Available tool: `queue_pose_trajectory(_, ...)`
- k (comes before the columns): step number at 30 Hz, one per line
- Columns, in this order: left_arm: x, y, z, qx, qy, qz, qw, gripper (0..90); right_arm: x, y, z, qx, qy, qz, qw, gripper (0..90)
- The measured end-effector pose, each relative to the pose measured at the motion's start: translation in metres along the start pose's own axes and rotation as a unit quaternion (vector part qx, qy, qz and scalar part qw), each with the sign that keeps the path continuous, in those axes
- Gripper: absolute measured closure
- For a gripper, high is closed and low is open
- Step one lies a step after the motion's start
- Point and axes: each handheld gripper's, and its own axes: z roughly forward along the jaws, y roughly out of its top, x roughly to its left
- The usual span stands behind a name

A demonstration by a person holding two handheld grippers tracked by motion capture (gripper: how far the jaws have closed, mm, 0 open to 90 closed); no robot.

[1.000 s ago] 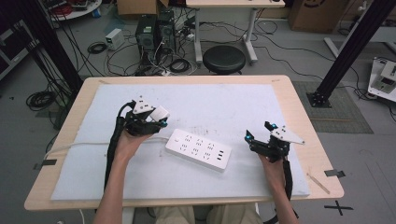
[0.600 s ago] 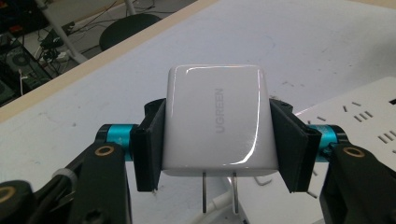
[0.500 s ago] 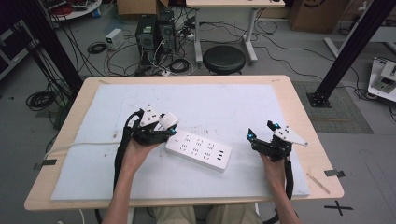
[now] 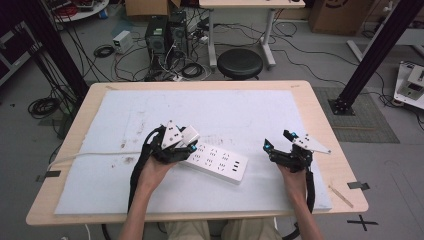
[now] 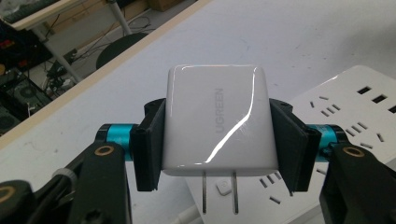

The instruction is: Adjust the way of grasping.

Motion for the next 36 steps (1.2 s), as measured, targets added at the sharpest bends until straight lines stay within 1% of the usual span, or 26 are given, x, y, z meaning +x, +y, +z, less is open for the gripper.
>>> queue_pose_trajectory(1,-0.002,0.001,0.000,-0.002,0.002,0.009,1.0000,42.4,0.000,0.001,-0.001,0.001,0.007,0.006,1.0000,18.0)
queue_pose_trajectory(2,-0.002,0.001,0.000,-0.002,0.002,0.009,1.0000,42.4,0.000,0.001,-0.001,0.001,0.007,0.006,1.0000,18.0)
queue_pose_trajectory(3,-0.006,0.002,-0.001,-0.008,0.009,0.025,0.9996,42.4,0.001,0.004,-0.003,0.001,0.015,0.006,0.9999,18.0)
queue_pose_trajectory(4,-0.009,0.003,-0.002,-0.013,0.016,0.038,0.9991,42.4,0.003,0.010,-0.006,-0.002,0.026,0.000,0.9997,18.0)
queue_pose_trajectory(5,-0.012,0.004,-0.003,-0.018,0.021,0.047,0.9985,42.4,0.005,0.015,-0.008,-0.004,0.030,-0.001,0.9995,18.0)
queue_pose_trajectory(6,-0.012,0.004,-0.003,-0.018,0.021,0.047,0.9985,42.4,0.005,0.015,-0.008,-0.004,0.030,-0.001,0.9995,18.0)
queue_pose_trajectory(7,-0.017,0.004,-0.004,-0.024,0.026,0.066,0.9972,42.4,0.006,0.018,-0.010,-0.006,0.036,-0.004,0.9993,18.0)
queue_pose_trajectory(8,-0.020,0.004,-0.005,-0.023,0.028,0.077,0.9964,42.4,0.008,0.022,-0.011,-0.003,0.042,-0.004,0.9991,18.0)
queue_pose_trajectory(11,-0.028,0.002,-0.007,-0.029,0.031,0.096,0.9945,42.4,0.011,0.029,-0.010,0.004,0.070,-0.001,0.9975,18.0)
queue_pose_trajectory(13,-0.028,0.002,-0.007,-0.029,0.031,0.096,0.9945,42.4,0.012,0.031,-0.010,0.007,0.075,0.001,0.9971,18.0)
queue_pose_trajectory(14,-0.034,-0.001,-0.008,-0.038,0.035,0.114,0.9921,42.4,0.012,0.031,-0.010,0.007,0.075,0.001,0.9971,18.0)
queue_pose_trajectory(15,-0.037,-0.001,-0.008,-0.042,0.037,0.121,0.9910,42.4,0.017,0.037,-0.008,0.016,0.102,0.007,0.9946,18.0)
queue_pose_trajectory(18,-0.044,-0.003,-0.008,-0.052,0.046,0.142,0.9875,42.4,0.022,0.042,-0.005,0.027,0.137,0.012,0.9901,18.0)
queue_pose_trajectory(20,-0.050,-0.005,-0.007,-0.057,0.052,0.160,0.9840,42.4,0.026,0.045,-0.003,0.033,0.161,0.019,0.9863,18.0)
queue_pose_trajectory(21,-0.050,-0.005,-0.007,-0.057,0.052,0.160,0.9840,42.4,0.026,0.045,-0.003,0.033,0.161,0.019,0.9863,18.0)
queue_pose_trajectory(22,-0.050,-0.005,-0.007,-0.057,0.052,0.160,0.9840,42.4,0.028,0.046,-0.002,0.037,0.173,0.025,0.9840,18.0)
queue_pose_trajectory(23,-0.050,-0.005,-0.007,-0.057,0.052,0.160,0.9840,42.4,0.028,0.046,-0.002,0.037,0.173,0.025,0.9840,18.0)
queue_pose_trajectory(24,-0.062,-0.007,-0.002,-0.061,0.065,0.192,0.9773,42.4,0.028,0.046,-0.002,0.037,0.173,0.025,0.9840,18.0)
queue_pose_trajectory(25,-0.066,-0.008,-0.001,-0.065,0.068,0.201,0.9751,42.4,0.035,0.049,0.001,0.052,0.200,0.027,0.9781,18.0)
queue_pose_trajectory(27,-0.072,-0.009,0.002,-0.077,0.072,0.216,0.9707,42.4,0.038,0.050,0.003,0.056,0.218,0.029,0.9739,18.0)
queue_pose_trajectory(29,-0.078,-0.009,0.004,-0.090,0.076,0.229,0.9663,42.4,0.041,0.050,0.005,0.059,0.238,0.038,0.9687,18.0)
queue_pose_trajectory(31,-0.084,-0.008,0.007,-0.095,0.078,0.242,0.9624,42.4,0.044,0.050,0.006,0.063,0.259,0.048,0.9627,18.0)
queue_pose_trajectory(33,-0.089,-0.007,0.009,-0.103,0.078,0.256,0.9579,42.4,0.048,0.050,0.008,0.069,0.281,0.050,0.9561,18.0)
queue_pose_trajectory(34,-0.089,-0.007,0.009,-0.103,0.078,0.256,0.9579,42.4,0.048,0.050,0.008,0.069,0.281,0.050,0.9561,18.0)
queue_pose_trajectory(35,-0.094,-0.006,0.012,-0.117,0.081,0.270,0.9522,42.4,0.050,0.050,0.008,0.074,0.286,0.051,0.9539,18.0)
queue_pose_trajectory(36,-0.096,-0.006,0.012,-0.122,0.082,0.276,0.9498,42.4,0.054,0.049,0.010,0.078,0.299,0.052,0.9497,18.0)
